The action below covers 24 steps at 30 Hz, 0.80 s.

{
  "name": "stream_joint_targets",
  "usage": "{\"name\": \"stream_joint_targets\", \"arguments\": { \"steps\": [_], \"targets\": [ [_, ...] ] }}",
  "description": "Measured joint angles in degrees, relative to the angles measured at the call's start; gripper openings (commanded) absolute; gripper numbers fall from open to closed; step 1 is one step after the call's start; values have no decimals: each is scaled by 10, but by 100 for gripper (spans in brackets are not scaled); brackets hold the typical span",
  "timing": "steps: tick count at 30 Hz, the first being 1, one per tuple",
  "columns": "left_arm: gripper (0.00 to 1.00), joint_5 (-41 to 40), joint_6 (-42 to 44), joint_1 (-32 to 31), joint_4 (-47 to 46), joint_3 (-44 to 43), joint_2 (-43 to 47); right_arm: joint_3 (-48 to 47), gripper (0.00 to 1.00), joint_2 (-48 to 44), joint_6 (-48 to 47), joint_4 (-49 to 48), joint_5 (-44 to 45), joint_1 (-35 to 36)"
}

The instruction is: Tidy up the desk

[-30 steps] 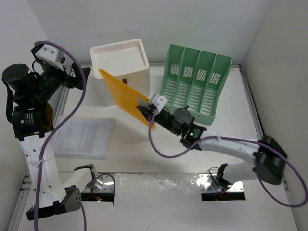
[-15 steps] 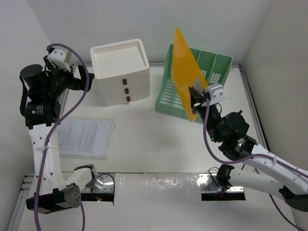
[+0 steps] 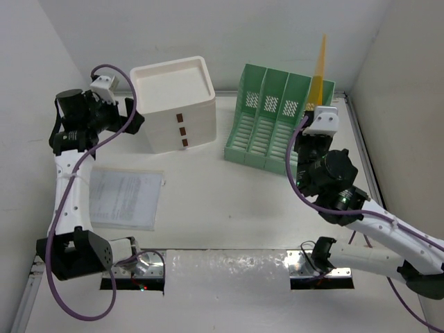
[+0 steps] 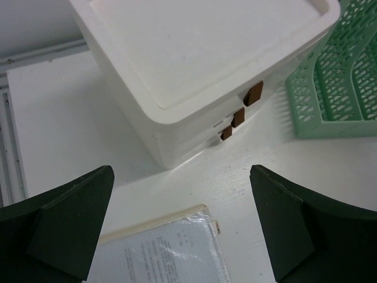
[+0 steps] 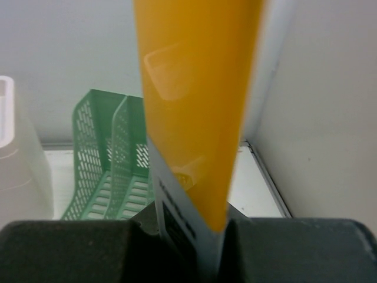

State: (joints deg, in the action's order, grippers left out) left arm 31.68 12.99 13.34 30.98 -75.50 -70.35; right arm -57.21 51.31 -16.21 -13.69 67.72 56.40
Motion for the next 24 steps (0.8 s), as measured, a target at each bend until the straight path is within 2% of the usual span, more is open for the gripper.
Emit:
{"name": "stream_joint_targets", "arguments": {
  "steps": [5,12,18,24],
  "targets": [
    [99,-55,-10,2,-20,48,9,0,0,3,0,0,32,0],
    [100,-220,-38,3,-39,82,47,-24,0,59,-3,-34,23,-28],
    [100,-283,-38,6,-60,123,94,-110,0,157,23,-45,-2,-74],
    [100,-316,-30,9,-59,145,90,-102,0,211,47,-129,-18,-124]
  ]
}}
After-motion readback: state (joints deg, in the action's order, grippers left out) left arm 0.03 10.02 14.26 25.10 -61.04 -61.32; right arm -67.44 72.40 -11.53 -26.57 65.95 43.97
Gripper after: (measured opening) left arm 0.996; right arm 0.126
